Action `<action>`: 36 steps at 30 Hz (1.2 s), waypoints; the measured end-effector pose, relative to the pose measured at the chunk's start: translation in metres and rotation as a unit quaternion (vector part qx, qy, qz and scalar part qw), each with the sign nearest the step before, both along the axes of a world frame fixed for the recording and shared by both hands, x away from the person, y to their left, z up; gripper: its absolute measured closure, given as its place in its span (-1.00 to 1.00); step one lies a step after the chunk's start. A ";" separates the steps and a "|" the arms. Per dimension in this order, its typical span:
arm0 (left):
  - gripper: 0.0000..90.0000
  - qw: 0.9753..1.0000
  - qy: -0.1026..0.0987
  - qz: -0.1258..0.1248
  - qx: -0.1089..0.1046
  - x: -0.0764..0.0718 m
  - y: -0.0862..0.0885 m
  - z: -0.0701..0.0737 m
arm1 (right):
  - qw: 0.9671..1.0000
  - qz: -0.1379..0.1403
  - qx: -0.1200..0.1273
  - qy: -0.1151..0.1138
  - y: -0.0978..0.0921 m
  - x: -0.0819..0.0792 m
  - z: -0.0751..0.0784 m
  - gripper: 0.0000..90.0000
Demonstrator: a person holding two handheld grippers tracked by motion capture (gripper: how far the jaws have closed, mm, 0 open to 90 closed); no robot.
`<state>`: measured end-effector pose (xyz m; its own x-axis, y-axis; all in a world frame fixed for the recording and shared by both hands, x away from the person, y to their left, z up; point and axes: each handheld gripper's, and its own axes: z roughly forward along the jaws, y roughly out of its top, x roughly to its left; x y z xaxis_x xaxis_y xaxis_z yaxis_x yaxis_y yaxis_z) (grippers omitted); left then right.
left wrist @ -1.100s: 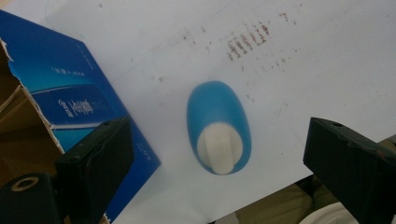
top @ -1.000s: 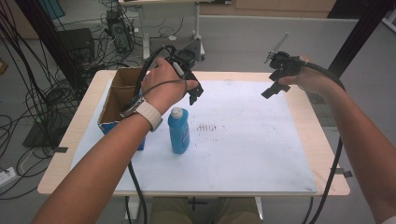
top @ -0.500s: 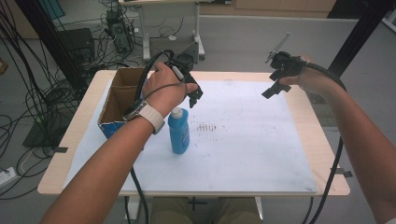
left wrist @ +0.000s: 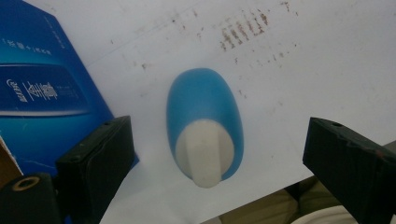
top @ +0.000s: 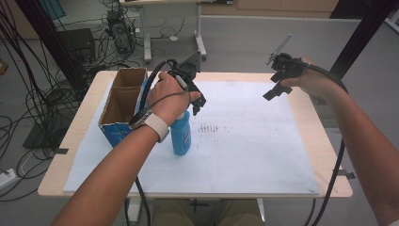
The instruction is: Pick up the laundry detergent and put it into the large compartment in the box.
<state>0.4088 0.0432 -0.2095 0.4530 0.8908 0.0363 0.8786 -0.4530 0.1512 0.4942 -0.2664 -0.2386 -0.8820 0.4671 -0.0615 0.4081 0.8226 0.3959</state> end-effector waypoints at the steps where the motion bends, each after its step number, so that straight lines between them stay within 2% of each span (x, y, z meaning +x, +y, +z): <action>1: -0.79 1.000 0.003 0.001 0.000 0.000 0.001 -0.003 | 1.000 0.000 0.000 0.001 0.001 0.000 0.000 -0.79; 13: -0.79 1.000 0.000 0.008 0.002 -0.001 0.002 -0.010 | 1.000 0.002 0.001 0.000 0.002 -0.001 -0.001 -0.79; 17: -0.79 1.000 0.009 0.018 -0.008 0.000 0.004 -0.015 | 1.000 0.002 0.002 0.002 0.002 -0.001 -0.002 -0.79; 28: -0.79 1.000 0.005 0.024 0.008 0.000 0.002 -0.021 | 1.000 0.004 0.003 0.003 0.003 -0.001 -0.003 -0.79; 36: -0.79 0.999 0.013 0.033 0.005 -0.001 0.006 -0.034 | 1.000 0.003 0.005 0.003 0.003 -0.002 -0.004 -0.79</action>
